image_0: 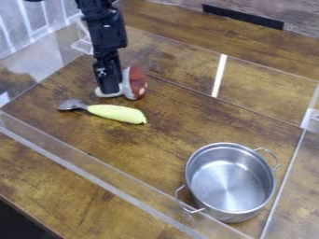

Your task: Move the green spoon to the left

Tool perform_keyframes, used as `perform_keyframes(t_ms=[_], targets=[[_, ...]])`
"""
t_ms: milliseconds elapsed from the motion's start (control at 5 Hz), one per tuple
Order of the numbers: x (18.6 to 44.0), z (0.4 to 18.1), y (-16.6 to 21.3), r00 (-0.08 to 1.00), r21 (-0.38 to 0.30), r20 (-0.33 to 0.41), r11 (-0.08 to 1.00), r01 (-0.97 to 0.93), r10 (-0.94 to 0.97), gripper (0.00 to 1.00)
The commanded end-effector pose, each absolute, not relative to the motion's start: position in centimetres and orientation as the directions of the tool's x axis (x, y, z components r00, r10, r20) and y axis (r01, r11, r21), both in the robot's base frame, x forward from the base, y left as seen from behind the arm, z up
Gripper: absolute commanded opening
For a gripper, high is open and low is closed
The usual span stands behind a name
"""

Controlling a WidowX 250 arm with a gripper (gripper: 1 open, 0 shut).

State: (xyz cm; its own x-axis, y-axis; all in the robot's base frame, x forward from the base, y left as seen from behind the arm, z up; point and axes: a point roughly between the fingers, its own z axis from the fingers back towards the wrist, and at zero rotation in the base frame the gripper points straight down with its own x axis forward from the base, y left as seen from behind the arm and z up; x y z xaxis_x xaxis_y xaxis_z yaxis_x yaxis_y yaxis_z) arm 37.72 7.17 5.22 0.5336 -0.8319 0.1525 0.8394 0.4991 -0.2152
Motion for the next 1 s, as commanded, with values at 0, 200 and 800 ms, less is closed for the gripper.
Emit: perform_keyframes(t_ms=[0, 200, 800], targets=[[38.2, 7.2, 8.8, 0.536, -0.157, 0.176, 0.514, 0.843, -0.826, 0.00], [38.2, 7.1, 9.2, 0.536, -0.165, 0.180, 0.512, 0.843, -0.825, 0.00], [38.0, 5.5, 9.7, 0.502, -0.210, 0.208, 0.462, 0.861, -0.840, 1.00]])
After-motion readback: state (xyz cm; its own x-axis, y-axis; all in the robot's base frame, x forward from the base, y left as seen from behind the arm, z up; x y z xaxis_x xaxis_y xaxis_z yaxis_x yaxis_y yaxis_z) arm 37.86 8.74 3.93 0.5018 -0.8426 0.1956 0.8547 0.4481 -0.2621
